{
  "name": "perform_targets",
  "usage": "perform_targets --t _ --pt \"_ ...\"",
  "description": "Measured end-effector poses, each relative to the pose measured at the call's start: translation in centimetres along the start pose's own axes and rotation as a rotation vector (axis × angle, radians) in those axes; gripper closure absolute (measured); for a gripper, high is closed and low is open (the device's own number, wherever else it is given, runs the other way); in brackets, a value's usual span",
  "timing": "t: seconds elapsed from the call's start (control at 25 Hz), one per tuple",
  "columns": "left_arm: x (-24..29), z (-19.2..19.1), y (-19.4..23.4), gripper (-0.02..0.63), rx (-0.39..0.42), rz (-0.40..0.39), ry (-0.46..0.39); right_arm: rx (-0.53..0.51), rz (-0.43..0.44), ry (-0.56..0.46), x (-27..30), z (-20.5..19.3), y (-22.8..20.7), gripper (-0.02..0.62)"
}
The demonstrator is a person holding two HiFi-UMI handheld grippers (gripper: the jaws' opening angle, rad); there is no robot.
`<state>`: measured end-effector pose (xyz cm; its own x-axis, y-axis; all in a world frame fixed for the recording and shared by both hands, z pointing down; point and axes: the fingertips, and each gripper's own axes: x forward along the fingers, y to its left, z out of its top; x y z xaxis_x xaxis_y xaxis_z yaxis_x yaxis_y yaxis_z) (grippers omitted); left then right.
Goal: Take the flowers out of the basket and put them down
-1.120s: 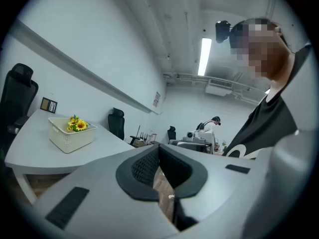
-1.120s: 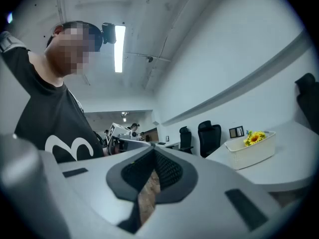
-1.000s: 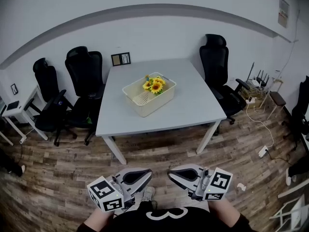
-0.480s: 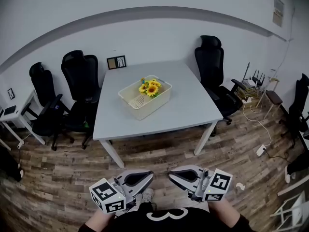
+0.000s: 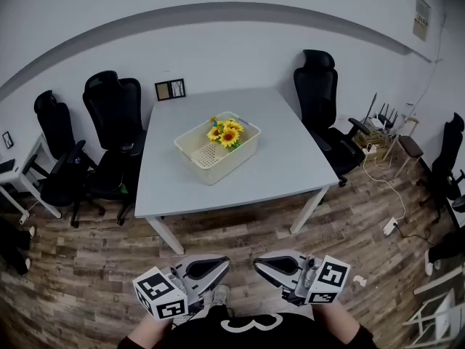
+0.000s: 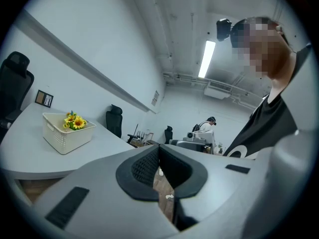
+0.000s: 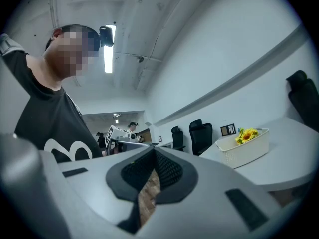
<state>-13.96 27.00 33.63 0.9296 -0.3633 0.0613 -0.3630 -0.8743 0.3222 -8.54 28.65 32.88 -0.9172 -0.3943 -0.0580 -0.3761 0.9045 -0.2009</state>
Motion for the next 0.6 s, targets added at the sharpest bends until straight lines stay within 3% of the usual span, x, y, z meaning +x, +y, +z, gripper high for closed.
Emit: perform_targets --t 0.6 --pt "3.0 5.6 14.9 0.594 -0.041 -0.065 0.016 0.003 -0.089 0.009 9.0 3.1 -12.7 0.588"
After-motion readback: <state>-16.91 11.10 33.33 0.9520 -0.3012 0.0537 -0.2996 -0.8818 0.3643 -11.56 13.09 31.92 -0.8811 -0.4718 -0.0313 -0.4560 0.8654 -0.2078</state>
